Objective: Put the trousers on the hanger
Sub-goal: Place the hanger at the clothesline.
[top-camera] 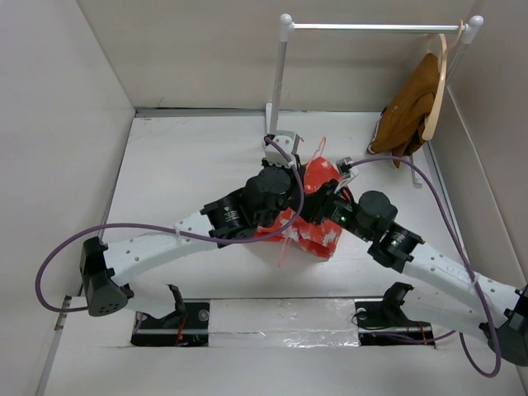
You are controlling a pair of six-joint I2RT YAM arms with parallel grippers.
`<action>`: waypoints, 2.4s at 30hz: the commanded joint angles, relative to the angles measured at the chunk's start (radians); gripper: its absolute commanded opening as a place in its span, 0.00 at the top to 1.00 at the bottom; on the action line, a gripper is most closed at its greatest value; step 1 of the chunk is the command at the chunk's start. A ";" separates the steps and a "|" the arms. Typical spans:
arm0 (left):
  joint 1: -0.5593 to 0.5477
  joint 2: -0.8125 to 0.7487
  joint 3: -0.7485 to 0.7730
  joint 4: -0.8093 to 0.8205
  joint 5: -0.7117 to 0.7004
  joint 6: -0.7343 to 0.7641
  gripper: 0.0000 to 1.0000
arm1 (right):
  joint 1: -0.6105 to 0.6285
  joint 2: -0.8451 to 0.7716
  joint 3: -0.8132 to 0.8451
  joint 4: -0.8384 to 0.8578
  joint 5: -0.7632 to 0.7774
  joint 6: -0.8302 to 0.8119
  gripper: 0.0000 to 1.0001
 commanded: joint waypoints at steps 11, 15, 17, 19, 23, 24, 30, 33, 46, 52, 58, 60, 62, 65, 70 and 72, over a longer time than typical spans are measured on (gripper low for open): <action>-0.007 -0.041 0.063 0.209 0.011 -0.025 1.00 | 0.018 -0.023 -0.027 0.167 -0.043 0.068 1.00; -0.007 -0.044 0.083 0.211 0.008 0.027 0.75 | -0.051 -0.057 0.029 0.210 -0.094 0.132 1.00; -0.007 -0.046 0.118 0.203 0.011 0.045 0.61 | -0.082 -0.051 0.060 0.233 -0.140 0.169 1.00; -0.007 -0.053 0.152 0.203 0.021 0.081 0.52 | -0.131 -0.042 0.106 0.250 -0.174 0.206 1.00; -0.007 -0.121 0.175 0.210 0.017 0.130 0.42 | -0.221 0.021 0.184 0.285 -0.238 0.244 1.00; -0.007 -0.138 0.172 0.220 0.017 0.139 0.41 | -0.240 0.030 0.197 0.293 -0.244 0.252 1.00; -0.007 -0.282 0.092 0.186 -0.029 0.159 0.41 | -0.433 0.187 0.382 0.318 -0.366 0.315 1.00; 0.009 -0.297 0.083 0.091 -0.023 0.081 0.62 | -0.510 0.292 0.500 0.318 -0.404 0.343 1.00; 0.138 -0.412 -0.134 0.026 0.258 -0.158 0.67 | -0.673 0.607 0.839 0.272 -0.528 0.430 1.00; 0.138 -0.426 -0.203 0.048 0.222 -0.171 0.67 | -0.705 0.719 0.951 0.232 -0.559 0.428 1.00; 0.138 -0.429 -0.246 0.069 0.209 -0.178 0.67 | -0.749 0.802 1.034 0.201 -0.567 0.430 1.00; 0.138 -0.426 -0.257 0.074 0.209 -0.184 0.67 | -0.771 0.829 1.082 0.181 -0.570 0.429 1.00; 0.138 -0.426 -0.269 0.082 0.207 -0.191 0.67 | -0.780 0.868 1.100 0.170 -0.580 0.429 1.00; 0.138 -0.428 -0.294 0.095 0.206 -0.200 0.66 | -0.780 0.901 1.099 0.166 -0.585 0.424 1.00; 0.138 -0.444 -0.305 0.089 0.176 -0.198 0.66 | -0.800 0.943 1.068 0.225 -0.613 0.447 1.00; 0.138 -0.451 -0.305 0.086 0.167 -0.195 0.66 | -0.800 0.926 1.015 0.239 -0.604 0.442 1.00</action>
